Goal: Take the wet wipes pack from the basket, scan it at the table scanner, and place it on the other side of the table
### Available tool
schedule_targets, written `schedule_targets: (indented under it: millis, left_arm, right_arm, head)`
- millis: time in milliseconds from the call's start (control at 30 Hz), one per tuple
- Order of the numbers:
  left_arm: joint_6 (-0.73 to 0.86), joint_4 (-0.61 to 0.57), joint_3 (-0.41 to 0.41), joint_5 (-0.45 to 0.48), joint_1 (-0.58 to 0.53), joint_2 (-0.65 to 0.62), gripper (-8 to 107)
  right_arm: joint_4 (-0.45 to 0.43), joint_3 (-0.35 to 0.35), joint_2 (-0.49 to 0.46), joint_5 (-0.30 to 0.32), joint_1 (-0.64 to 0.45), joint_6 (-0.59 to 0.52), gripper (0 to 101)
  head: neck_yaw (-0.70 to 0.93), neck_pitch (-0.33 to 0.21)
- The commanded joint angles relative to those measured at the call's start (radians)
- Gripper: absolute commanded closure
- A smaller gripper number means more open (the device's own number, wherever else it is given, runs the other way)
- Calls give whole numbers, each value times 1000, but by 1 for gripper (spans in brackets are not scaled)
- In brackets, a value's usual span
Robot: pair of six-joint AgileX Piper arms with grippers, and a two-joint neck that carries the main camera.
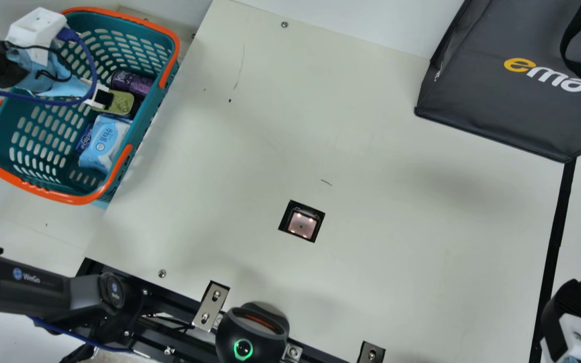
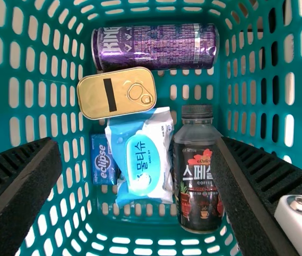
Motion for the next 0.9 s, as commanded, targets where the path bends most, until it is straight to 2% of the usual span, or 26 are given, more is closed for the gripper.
schedule_targets:
  millis: [0, 867]
  left_arm:
    - [-4, 2, 5, -10, -4, 9, 9]
    - [-123, 80, 63, -116, -41, 113, 9]
  right_arm:
    - [0, 0, 0, 0, 0, 0, 6]
    - [1, 0, 0, 0, 0, 0, 6]
  head:
    - [2, -30]
    - [2, -30]
